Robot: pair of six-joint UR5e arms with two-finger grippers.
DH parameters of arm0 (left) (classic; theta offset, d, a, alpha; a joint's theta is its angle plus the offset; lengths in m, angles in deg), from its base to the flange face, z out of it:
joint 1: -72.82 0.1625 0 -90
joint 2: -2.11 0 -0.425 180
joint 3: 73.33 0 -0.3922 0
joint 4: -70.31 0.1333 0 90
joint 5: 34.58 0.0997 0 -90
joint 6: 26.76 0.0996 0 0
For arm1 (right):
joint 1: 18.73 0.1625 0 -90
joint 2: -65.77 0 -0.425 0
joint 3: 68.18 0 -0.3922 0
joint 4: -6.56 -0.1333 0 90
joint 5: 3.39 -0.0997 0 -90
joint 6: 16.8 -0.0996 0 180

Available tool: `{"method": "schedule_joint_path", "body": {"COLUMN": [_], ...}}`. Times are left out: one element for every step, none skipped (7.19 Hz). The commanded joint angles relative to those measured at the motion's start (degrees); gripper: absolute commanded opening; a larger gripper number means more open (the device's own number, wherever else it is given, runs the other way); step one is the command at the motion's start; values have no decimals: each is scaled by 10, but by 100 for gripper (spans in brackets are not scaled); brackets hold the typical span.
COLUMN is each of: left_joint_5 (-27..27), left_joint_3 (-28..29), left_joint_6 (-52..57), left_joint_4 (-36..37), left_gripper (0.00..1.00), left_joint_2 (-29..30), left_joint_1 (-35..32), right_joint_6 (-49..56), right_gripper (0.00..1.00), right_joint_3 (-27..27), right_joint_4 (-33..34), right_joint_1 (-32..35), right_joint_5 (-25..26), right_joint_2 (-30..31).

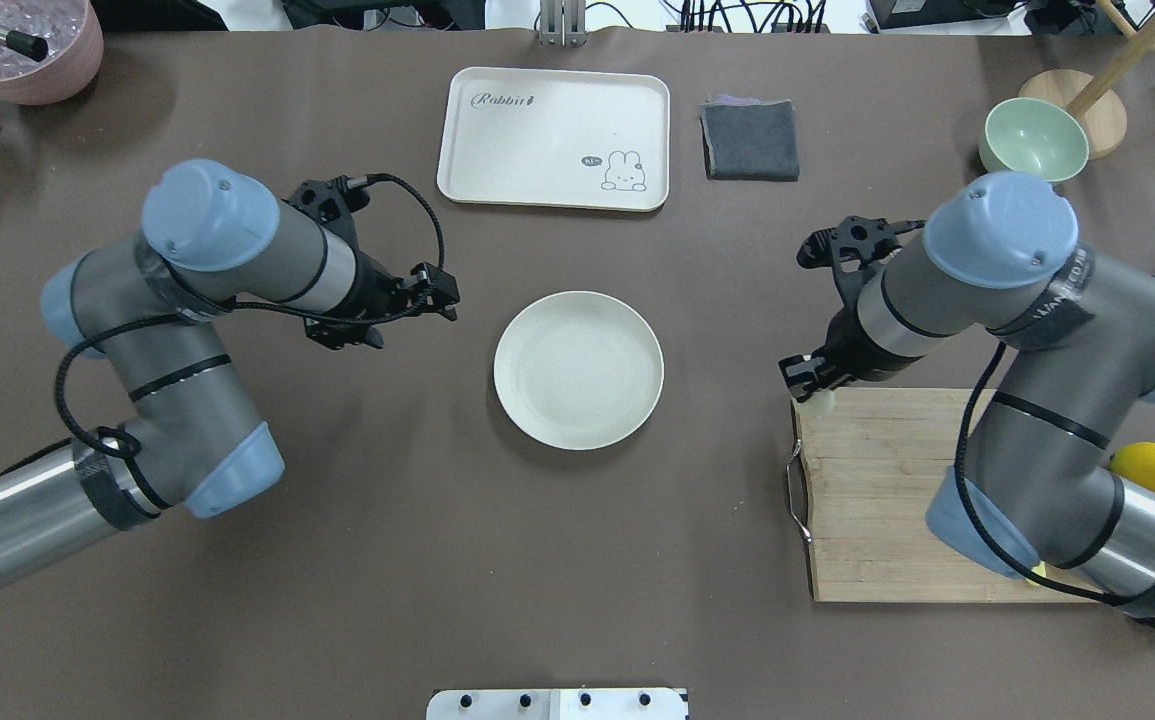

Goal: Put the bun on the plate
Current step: 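Lift the bun with the right gripper while the left gripper withdraws from the plate, then lower the bun onto the white plate and open the right gripper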

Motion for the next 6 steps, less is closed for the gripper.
{"method": "schedule_joint_path", "body": {"left_joint_5": [-51, -60, -68, -69, -69, -69], "left_joint_3": [-14, -14, -13, -13, -13, -13], "left_joint_6": [117, 159, 219, 252, 273, 276], "left_joint_4": [-2, -4, -5, -4, -5, -5], "left_gripper": [97, 97, 97, 97, 97, 97], "left_joint_2": [-71, -103, -131, -152, -165, -165], "left_joint_1": [-62, -83, -107, -121, -130, -132], "right_joint_6": [-72, -103, -121, -129, -171, -177], "right_gripper": [33, 33, 33, 33, 33, 33], "right_joint_3": [55, 118, 192, 234, 279, 302], "right_joint_4": [48, 44, 43, 5, -46, -56], "right_joint_1": [-34, -52, -61, -68, -72, -80], "right_joint_5": [41, 64, 78, 92, 97, 98], "right_joint_2": [-136, -195, -256, -272, -280, -287]}}
